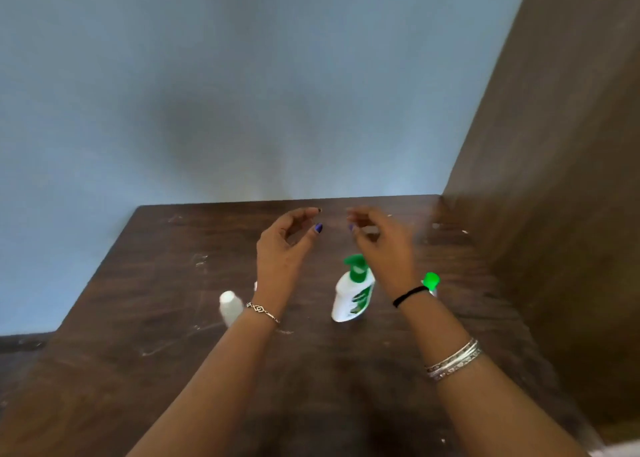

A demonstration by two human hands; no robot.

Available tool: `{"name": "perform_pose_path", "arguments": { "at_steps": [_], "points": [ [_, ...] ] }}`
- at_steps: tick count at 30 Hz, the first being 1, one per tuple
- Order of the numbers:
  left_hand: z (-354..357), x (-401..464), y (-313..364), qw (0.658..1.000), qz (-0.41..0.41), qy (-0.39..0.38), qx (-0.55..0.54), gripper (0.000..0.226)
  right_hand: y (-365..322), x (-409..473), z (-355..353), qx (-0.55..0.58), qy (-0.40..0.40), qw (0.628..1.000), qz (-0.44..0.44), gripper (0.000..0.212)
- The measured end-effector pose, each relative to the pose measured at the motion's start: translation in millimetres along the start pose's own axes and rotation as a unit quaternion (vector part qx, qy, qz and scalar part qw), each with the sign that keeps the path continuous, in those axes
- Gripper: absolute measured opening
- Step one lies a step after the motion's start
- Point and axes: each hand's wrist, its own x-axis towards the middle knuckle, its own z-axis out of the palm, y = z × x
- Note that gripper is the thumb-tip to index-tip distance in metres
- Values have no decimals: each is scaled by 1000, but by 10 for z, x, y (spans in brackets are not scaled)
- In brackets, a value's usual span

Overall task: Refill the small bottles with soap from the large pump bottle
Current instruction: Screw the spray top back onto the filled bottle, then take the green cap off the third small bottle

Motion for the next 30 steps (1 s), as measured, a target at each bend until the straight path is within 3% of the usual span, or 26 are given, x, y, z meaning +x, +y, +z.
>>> {"name": "perform_pose_path", "arguments": {
  "at_steps": [4, 7, 10, 17, 22, 26, 30],
  "points": [
    [600, -63, 146, 995, 5, -94, -33, 25, 454, -10, -601, -110, 134, 983, 66, 21],
    [940, -197, 60, 987, -13, -158, -25, 30, 979, -141, -826, -183, 30, 967, 174, 40],
    [1086, -301, -129, 980, -39, -197, 3, 31, 1296, -263, -809, -179, -76, 957, 214, 58],
    [1030, -404, -403, 971, -82, -216, 67, 30, 1623, -262, -584, -216, -131, 937, 241, 49],
    [984, -403, -482, 971, -90, -202, 95, 29, 1518, -315, -572, -268, -113, 922, 257, 25],
    [1021, -395, -429, 975, -84, -187, 80, 29, 1153, -192, -802, -260, -93, 934, 225, 28],
    [1062, -335, -307, 975, -63, -199, 71, 56, 534, 12, -1107, -225, -120, 957, 140, 31]
  ]
}}
